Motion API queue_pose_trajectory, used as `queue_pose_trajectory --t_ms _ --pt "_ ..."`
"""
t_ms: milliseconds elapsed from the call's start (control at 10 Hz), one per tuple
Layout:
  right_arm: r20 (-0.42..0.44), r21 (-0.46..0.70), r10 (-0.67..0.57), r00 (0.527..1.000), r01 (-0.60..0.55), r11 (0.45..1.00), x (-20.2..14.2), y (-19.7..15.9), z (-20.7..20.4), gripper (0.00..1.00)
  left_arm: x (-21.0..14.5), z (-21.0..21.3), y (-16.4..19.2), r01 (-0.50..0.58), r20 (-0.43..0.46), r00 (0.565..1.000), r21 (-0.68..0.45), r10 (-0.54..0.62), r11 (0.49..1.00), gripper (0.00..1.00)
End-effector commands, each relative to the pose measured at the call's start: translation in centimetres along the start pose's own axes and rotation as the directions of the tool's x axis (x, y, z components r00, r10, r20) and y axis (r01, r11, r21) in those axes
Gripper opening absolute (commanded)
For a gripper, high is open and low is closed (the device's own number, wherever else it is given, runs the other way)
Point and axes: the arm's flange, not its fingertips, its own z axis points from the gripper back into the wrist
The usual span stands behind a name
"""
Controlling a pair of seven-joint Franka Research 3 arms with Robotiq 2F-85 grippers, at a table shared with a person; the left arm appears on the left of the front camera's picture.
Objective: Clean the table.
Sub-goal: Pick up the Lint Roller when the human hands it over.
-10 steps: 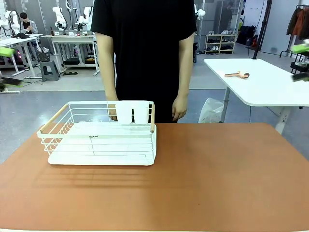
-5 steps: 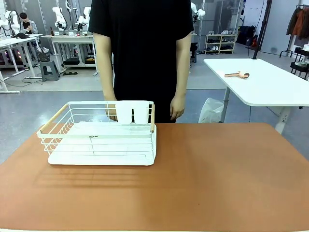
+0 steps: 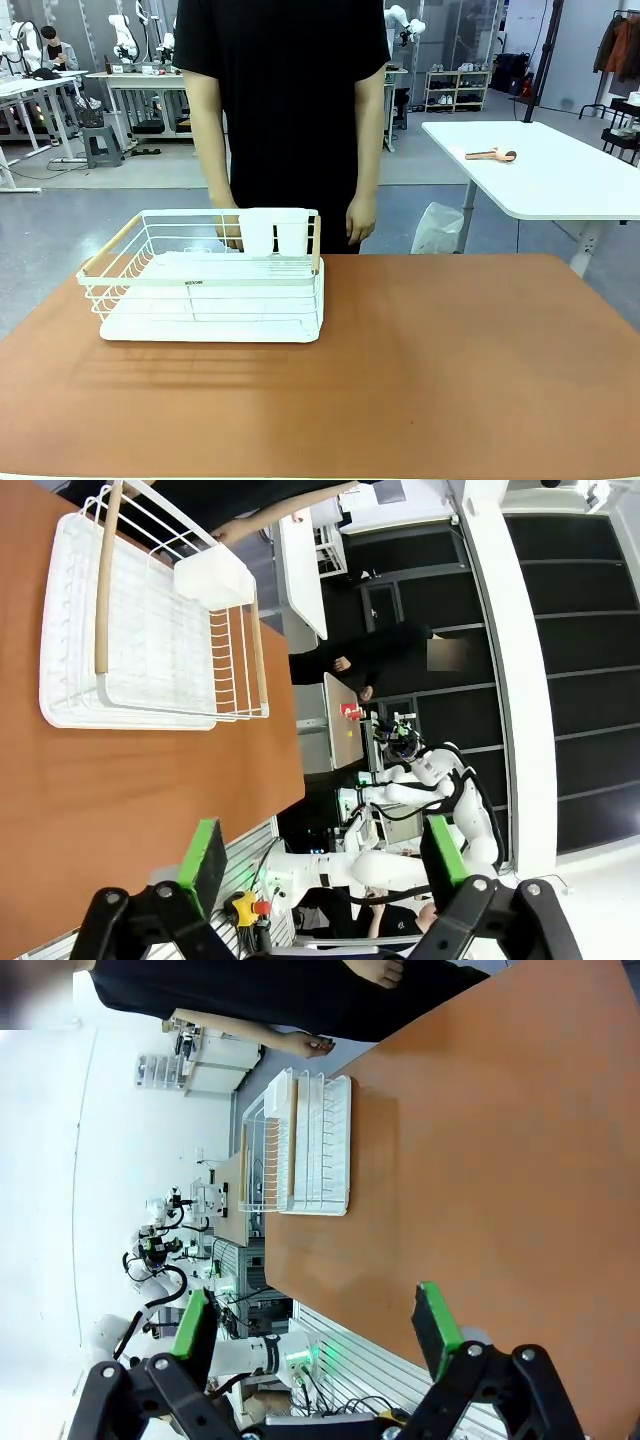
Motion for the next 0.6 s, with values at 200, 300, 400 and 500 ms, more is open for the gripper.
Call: queue_pose_trajectory --t_ms 200,300,400,500 --pt "0.016 0.023 0.000 1.000 0.000 1.000 -0.41 0.12 1.03 1.00 -0.31 0.42 -0.09 0.016 -0.010 1.000 -0.014 -0.016 1.000 1.00" --pt "0.016 0.023 0.000 1.000 0.000 1.000 -0.41 0.12 1.03 1.00 -0.31 0.42 -0.09 0.016 -0.010 1.000 -0.014 -0.016 1.000 1.00" --pt "0.016 0.023 0.000 1.000 0.000 1.000 -0.41 0.12 1.03 1.00 -0.31 0.42 -0.09 0.016 -0.010 1.000 -0.014 -0.016 1.000 1.00" --pt "0.016 0.023 0.000 1.000 0.000 1.000 -0.41 0.12 1.03 1.00 -0.31 0.42 -0.09 0.016 -0.010 1.000 -0.014 -0.016 1.000 1.00"
